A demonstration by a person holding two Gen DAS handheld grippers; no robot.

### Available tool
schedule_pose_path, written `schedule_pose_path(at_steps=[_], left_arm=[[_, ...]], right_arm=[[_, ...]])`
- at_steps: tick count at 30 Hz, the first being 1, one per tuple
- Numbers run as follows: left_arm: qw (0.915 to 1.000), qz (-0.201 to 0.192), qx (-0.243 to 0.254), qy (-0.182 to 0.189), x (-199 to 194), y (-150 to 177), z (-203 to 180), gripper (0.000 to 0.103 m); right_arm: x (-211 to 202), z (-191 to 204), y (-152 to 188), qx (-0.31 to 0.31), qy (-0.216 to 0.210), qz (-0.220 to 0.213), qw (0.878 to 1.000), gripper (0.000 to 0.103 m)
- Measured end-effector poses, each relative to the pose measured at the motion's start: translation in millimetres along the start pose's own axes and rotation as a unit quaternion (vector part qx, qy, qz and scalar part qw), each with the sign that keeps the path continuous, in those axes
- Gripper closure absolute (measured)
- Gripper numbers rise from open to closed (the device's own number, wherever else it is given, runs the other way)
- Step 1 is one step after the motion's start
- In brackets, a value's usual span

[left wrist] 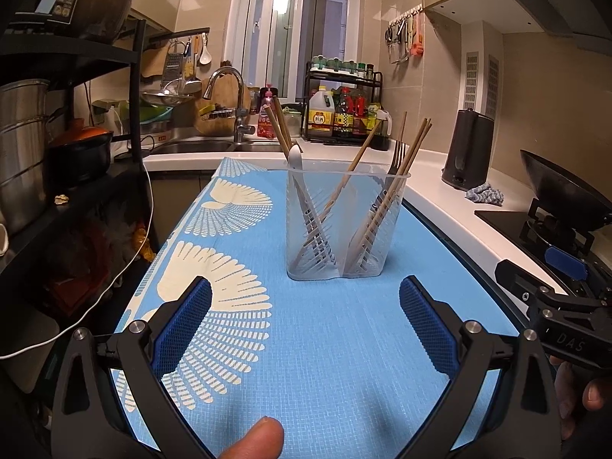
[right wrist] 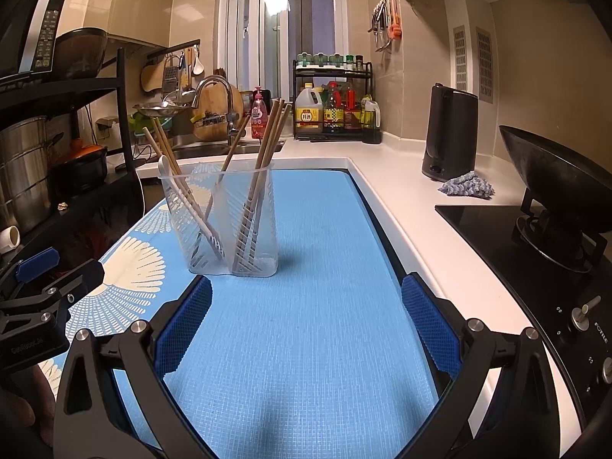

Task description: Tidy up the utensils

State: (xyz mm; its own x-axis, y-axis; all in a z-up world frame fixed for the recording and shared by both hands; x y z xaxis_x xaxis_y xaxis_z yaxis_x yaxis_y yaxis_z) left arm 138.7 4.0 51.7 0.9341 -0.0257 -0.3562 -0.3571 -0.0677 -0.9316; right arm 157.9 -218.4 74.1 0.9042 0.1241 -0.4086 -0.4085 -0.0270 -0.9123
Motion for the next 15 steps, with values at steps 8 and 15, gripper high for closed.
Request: schedule_pose_path(at_steps=[8, 15], left_arm=[[1.0000, -0.004, -0.005, 0.001, -1.6, -1.2, 1.1, 0.007], [1.0000, -0.004, -0.005, 0.003, -1.2, 0.1, -0.2, 0.007]], right_arm=[[0.0, 1.0, 0.2, 0.001, -0.001, 0.000, 1.000, 0.005], [-0.1, 2.7, 1.4, -0.001, -0.002, 0.000, 1.000, 0.005]])
Point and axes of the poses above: each gripper's, at about its wrist camera, not at the fingertips, and x roughly the way its jaws point, z to its left, y to its underside, the point moved 4 cm from there along x, roughly the way its jaws point, and after that the axes turned 3 degrees about -z, right-handed, at the moved point
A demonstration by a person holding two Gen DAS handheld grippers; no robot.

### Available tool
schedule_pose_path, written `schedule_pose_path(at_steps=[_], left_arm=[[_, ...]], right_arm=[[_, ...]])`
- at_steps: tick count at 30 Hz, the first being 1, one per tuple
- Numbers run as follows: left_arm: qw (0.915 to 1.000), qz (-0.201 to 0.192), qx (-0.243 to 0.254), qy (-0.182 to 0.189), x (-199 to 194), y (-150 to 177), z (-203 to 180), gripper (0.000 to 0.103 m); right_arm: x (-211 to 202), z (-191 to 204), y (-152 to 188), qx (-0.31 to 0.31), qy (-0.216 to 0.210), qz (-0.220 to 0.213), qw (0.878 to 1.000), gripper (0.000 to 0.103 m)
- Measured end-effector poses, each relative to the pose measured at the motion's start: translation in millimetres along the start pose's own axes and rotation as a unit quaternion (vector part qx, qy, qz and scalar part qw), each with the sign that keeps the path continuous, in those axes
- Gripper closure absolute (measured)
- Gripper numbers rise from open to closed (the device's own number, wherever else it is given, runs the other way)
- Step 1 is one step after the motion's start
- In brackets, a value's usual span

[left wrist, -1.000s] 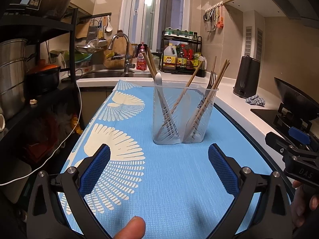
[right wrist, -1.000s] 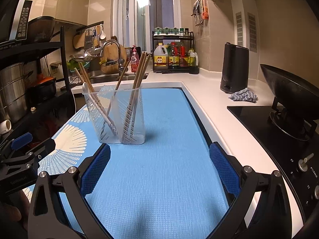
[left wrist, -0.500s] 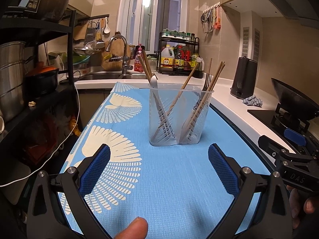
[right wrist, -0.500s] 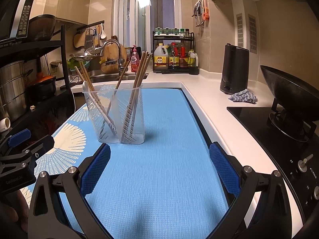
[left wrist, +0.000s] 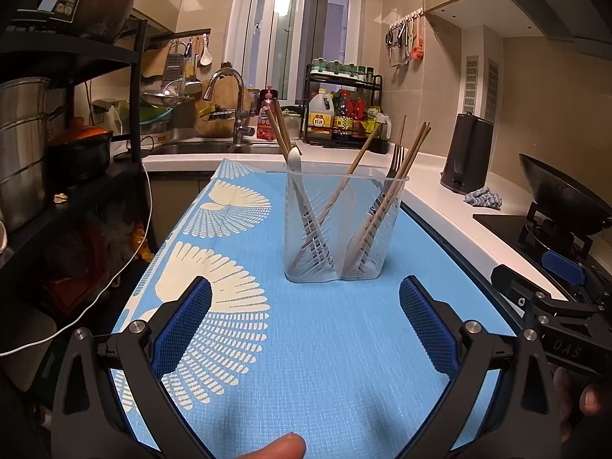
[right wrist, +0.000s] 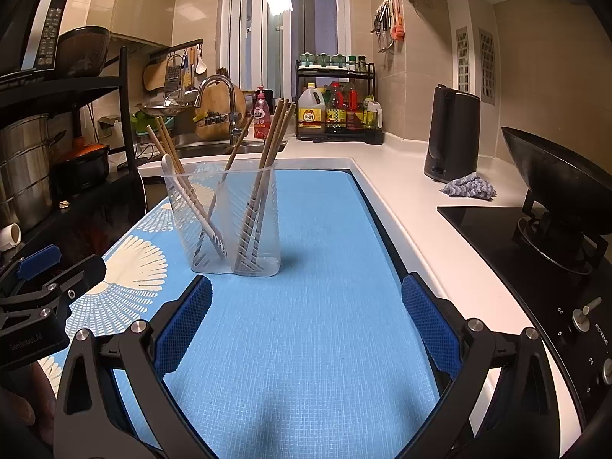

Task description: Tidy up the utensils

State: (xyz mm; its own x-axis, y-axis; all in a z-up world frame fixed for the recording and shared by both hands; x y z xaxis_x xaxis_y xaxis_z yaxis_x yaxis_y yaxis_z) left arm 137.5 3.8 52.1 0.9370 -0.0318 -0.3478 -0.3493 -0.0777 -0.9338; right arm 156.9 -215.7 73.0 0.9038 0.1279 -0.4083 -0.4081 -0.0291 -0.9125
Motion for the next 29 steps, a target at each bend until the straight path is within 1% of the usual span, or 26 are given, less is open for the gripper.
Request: schedule_pose_path(at_steps=[12, 20, 29], left_arm=[[1.0000, -0.004, -0.001, 0.002, -0.1, 0.0, -1.2, 0.007], [0.9998, -0.015, 0.005, 0.010, -4.4, 2.1, -3.4, 0.007], [0.9998, -0.016, 0.009, -0.001, -5.7, 1.7, -3.4, 0.007]], right_arm=[[0.7, -0.4, 1.3, -0.001, -0.002, 0.000, 1.000, 0.005], [0.6, 0.1, 1.4, -0.001, -0.002, 0.000, 1.000, 0.005], [1.4, 1.4, 3.8, -0.001, -0.003, 0.002, 1.000, 0.005]])
Point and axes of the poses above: each gripper's, at about its wrist camera, not at the fingertips, and x roughly the way its jaws point, z to its left, y to its underside, the point moved 4 cm from there along x, roughly the way its jaws point, and after that the axes turned 3 degrees about -z, right-handed, at the moved point
